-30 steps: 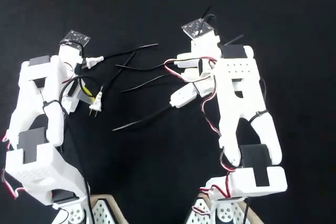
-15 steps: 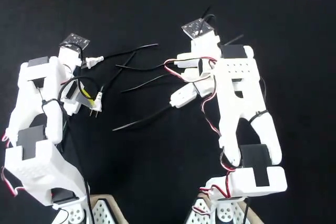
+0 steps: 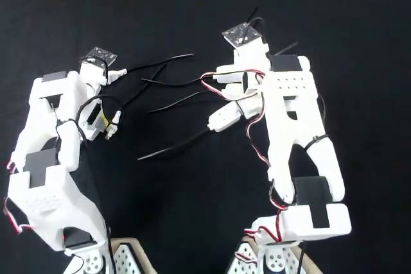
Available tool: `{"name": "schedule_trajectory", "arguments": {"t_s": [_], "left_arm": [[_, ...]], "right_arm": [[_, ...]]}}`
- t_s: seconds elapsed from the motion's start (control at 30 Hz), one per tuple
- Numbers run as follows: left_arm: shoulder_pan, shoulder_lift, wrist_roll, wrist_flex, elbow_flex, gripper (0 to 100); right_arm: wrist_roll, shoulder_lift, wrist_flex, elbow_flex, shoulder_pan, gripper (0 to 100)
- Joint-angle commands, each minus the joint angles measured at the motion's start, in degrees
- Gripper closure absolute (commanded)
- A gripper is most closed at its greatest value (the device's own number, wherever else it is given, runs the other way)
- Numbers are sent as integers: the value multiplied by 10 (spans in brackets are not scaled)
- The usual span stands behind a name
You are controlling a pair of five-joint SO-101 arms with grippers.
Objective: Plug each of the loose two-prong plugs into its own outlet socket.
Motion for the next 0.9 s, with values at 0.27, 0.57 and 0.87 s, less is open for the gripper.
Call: {"name": "schedule_trajectory", "arguments": {"t_s": [0.27,0.57,0.87], "left_arm": [[7,-248,30,194,0,970],[204,-530,-23,127,337,967],[243,-644,-55,40,509,773]], "right_arm": [[-7,-9,-8,-22,-4,985],[-8,-9,-4,-24,-4,984],[-8,-68,7,-4,4,984]]}}
